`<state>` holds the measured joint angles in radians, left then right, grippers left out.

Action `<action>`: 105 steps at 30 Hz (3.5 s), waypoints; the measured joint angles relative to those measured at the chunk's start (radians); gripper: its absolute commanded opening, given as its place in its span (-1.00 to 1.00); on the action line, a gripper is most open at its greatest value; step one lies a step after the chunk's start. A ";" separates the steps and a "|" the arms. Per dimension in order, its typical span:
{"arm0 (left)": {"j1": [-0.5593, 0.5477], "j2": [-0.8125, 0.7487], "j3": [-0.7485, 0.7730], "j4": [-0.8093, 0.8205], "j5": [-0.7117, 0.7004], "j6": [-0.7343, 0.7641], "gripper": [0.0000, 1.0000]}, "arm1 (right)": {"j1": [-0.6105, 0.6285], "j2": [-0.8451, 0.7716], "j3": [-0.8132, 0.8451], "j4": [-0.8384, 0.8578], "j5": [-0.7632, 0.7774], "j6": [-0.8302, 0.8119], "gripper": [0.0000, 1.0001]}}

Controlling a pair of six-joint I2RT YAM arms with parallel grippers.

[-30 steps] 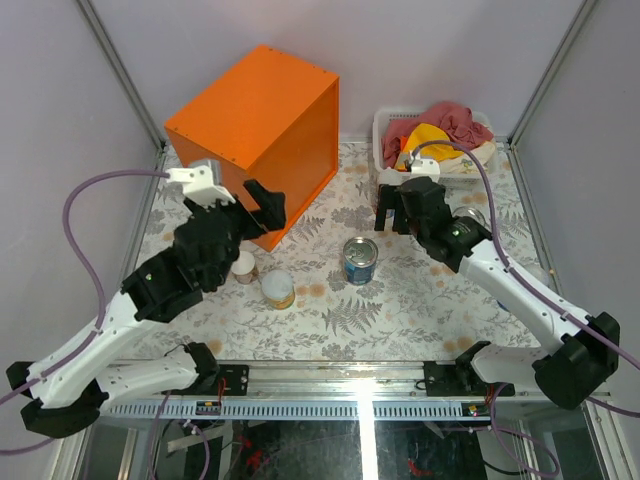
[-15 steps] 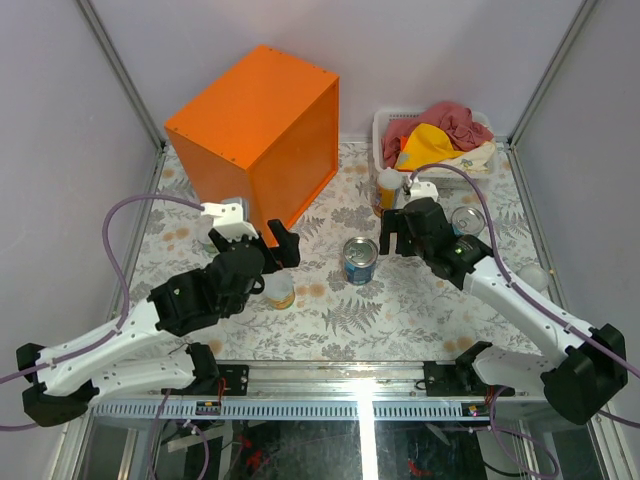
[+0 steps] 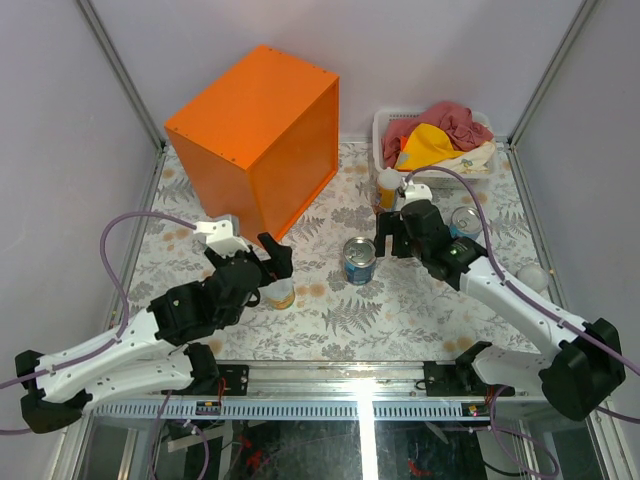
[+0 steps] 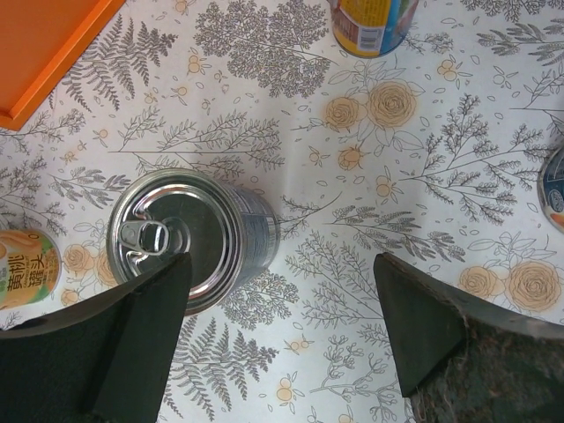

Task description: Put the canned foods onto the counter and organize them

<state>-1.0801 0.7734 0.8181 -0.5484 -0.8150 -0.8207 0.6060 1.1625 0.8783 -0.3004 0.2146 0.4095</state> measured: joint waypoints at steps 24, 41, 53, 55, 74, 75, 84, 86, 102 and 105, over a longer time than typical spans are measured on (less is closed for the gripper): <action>0.000 -0.106 -0.119 -0.014 -0.032 -0.133 0.97 | 0.124 -0.008 -0.063 0.098 -0.023 -0.055 0.98; 0.000 -0.132 -0.131 -0.036 -0.043 -0.170 0.97 | 0.199 -0.050 -0.230 0.252 0.012 -0.106 0.99; 0.000 -0.139 -0.131 -0.037 -0.050 -0.182 0.96 | 0.200 0.008 -0.263 0.371 0.011 -0.141 0.99; 0.000 -0.141 -0.131 -0.037 -0.050 -0.184 0.96 | 0.200 0.022 -0.272 0.396 0.011 -0.148 0.99; 0.000 -0.098 -0.130 -0.046 -0.060 -0.177 0.97 | 0.201 0.221 -0.306 0.705 0.026 -0.232 -0.19; 0.000 -0.103 -0.130 -0.047 -0.062 -0.177 0.97 | 0.201 0.227 -0.308 0.719 0.030 -0.237 -0.23; 0.000 -0.141 -0.130 -0.080 -0.084 -0.177 0.97 | 0.201 0.241 -0.312 0.755 0.028 -0.245 -1.00; 0.000 -0.151 -0.130 -0.084 -0.088 -0.177 0.97 | 0.201 0.241 -0.297 0.729 0.026 -0.249 -1.00; 0.000 -0.202 -0.131 -0.093 -0.094 -0.181 0.97 | 0.201 0.274 0.217 0.386 0.010 -0.332 -1.00; 0.000 -0.207 -0.131 -0.093 -0.095 -0.183 0.97 | 0.202 0.312 0.354 0.315 -0.004 -0.337 -1.00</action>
<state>-1.0801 0.5663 0.6868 -0.6415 -0.9096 -1.0035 0.8078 1.4742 1.2324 0.0147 0.2104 0.0727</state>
